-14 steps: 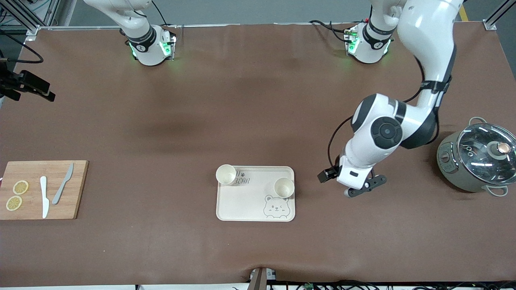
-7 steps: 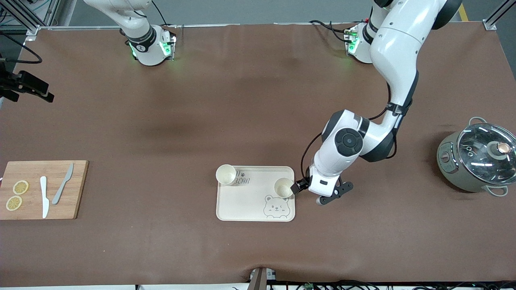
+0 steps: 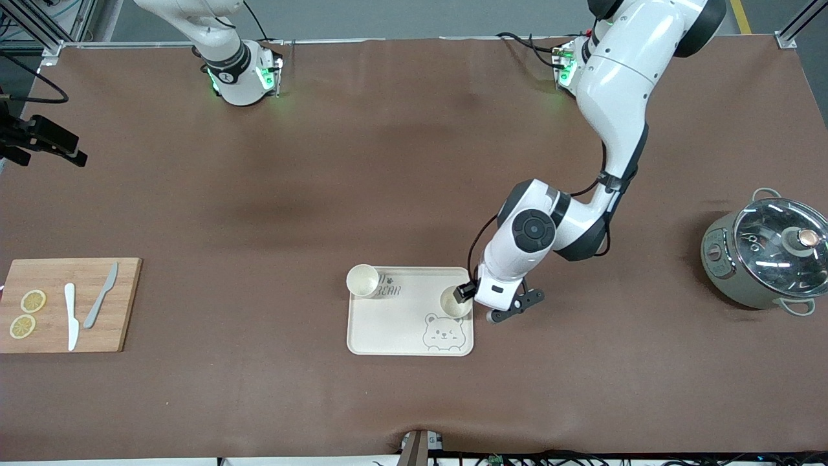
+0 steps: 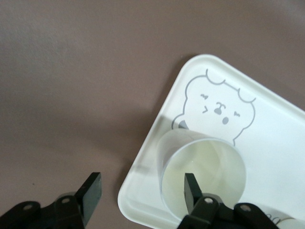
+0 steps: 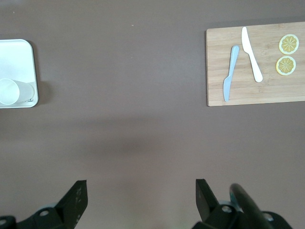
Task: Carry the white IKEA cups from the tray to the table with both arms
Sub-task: 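Lower the left gripper around the white cup on the tray and grasp, then lift the cup with the left gripper while the right gripper reaches out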
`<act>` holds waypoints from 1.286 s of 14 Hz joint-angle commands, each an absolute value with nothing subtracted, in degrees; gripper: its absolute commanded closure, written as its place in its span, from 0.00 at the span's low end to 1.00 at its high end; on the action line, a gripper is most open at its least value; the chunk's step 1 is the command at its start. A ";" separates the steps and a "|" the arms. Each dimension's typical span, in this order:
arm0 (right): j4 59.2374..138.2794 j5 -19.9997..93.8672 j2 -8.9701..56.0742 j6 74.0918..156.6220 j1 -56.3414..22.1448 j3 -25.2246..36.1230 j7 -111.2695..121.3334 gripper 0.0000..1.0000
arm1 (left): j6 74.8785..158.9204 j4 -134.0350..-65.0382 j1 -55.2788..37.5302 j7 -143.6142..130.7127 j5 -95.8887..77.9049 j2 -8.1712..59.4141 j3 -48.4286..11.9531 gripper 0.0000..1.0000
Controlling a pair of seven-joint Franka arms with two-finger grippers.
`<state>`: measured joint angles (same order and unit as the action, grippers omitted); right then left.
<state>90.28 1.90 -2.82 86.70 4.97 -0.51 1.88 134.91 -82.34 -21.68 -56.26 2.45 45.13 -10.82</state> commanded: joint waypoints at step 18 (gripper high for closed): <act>87.89 8.09 18.35 113.72 0.00 -0.97 1.67 0.00 | 120.52 -83.92 -16.10 -53.79 4.92 33.32 -10.20 1.00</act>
